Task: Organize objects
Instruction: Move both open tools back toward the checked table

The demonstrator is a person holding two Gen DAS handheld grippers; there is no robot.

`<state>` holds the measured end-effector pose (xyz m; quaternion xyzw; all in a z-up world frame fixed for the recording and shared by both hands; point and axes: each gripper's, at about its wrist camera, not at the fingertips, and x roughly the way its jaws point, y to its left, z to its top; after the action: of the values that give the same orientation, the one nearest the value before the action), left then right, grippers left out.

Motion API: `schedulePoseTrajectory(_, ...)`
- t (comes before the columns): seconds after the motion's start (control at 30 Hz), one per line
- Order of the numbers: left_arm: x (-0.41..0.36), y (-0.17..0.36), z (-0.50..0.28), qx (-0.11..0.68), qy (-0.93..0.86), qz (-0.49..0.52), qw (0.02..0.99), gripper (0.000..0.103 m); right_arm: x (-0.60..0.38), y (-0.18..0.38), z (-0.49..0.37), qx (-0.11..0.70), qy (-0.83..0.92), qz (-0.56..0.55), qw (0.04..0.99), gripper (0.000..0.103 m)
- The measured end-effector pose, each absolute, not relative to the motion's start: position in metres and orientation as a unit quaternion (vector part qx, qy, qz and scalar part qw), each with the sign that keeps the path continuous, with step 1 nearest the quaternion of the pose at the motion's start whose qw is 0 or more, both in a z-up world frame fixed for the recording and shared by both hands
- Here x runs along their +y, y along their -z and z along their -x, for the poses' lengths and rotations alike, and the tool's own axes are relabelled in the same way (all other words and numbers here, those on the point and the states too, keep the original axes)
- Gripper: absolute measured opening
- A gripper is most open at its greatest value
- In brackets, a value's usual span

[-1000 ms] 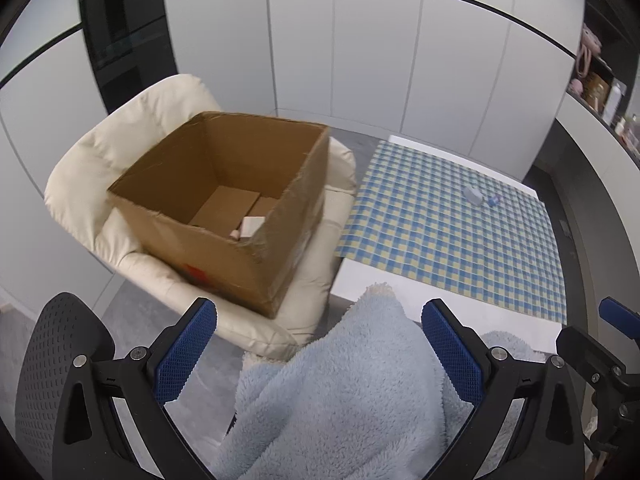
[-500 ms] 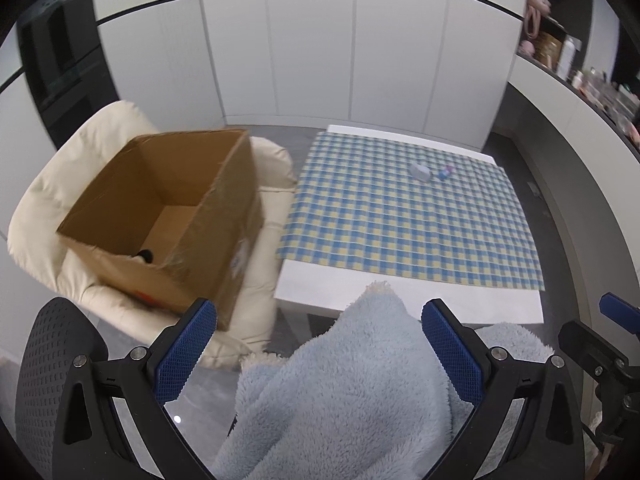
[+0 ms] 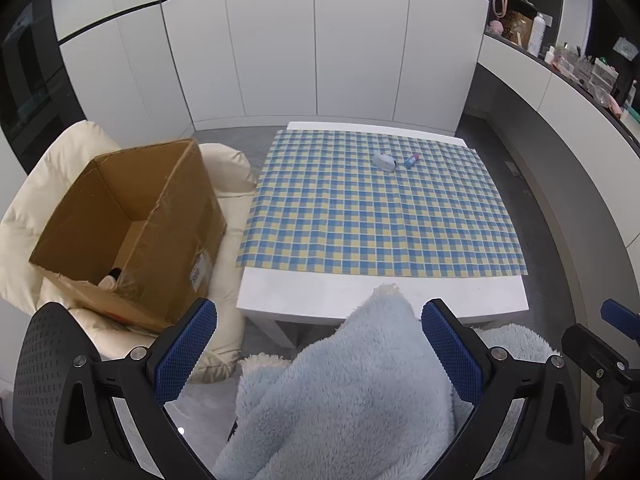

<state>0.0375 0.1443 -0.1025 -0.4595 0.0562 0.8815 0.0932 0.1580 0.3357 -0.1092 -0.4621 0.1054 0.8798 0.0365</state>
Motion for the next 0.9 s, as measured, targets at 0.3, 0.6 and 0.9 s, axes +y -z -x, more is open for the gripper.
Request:
schedulePoseTrajectory(0.3,0.156,0.111,-0.018,0.06,-0.878,0.465,0.094,0.102,0.354,0.115,-0.146,0.112,-0.879,0.46,0.051,0.102)
schedulePoseTrajectory(0.6,0.166,0.12,0.009,0.052,-0.878,0.468,0.088,0.102,0.377,0.129,-0.118,0.118,-0.873,0.468,0.065,0.102)
schedulePoseTrajectory(0.9,0.173,0.127,0.052,0.035,-0.88,0.467,0.081,0.102,0.398,0.142,-0.077,0.111,-0.87,0.473,0.084,0.102)
